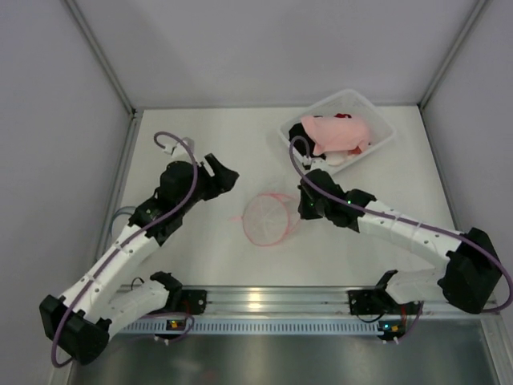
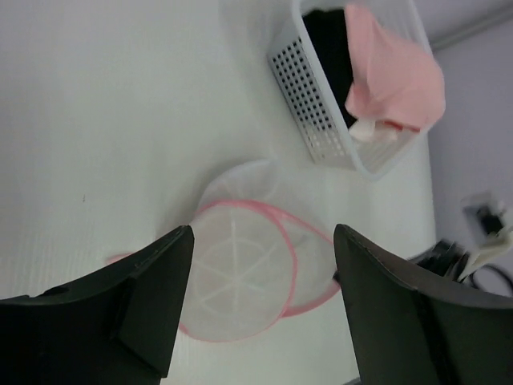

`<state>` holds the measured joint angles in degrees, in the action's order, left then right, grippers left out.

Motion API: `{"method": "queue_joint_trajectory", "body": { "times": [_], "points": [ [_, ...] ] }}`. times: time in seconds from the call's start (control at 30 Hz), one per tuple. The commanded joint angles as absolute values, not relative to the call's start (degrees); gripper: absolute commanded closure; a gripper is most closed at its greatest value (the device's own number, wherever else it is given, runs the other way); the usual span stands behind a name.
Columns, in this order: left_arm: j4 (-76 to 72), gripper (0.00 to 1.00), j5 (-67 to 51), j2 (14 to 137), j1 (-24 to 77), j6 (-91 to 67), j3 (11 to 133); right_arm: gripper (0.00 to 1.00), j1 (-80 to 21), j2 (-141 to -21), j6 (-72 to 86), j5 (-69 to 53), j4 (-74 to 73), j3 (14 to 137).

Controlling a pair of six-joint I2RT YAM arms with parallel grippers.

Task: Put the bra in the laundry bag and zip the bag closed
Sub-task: Open the laundry bag at the center of the board.

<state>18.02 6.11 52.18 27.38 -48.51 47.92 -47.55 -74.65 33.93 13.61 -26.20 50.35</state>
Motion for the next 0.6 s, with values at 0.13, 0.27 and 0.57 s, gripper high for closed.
{"method": "queue_joint_trajectory", "body": {
  "times": [0.13,0.27,0.57],
  "points": [
    [19.0,0.22,13.4,54.7,46.9,-26.9,50.7,1.0,-47.4,-68.6,31.6,12.0,-30.3,58.0],
    [18.5,0.22,16.7,59.6,52.2,-30.0,51.3,1.0,-47.5,-64.2,30.1,7.8,-29.0,61.6],
    [18.7,0.21,23.7,68.6,59.8,-31.6,57.5,1.0,-47.4,-64.3,30.1,8.2,-31.0,61.2]
  ]
}}
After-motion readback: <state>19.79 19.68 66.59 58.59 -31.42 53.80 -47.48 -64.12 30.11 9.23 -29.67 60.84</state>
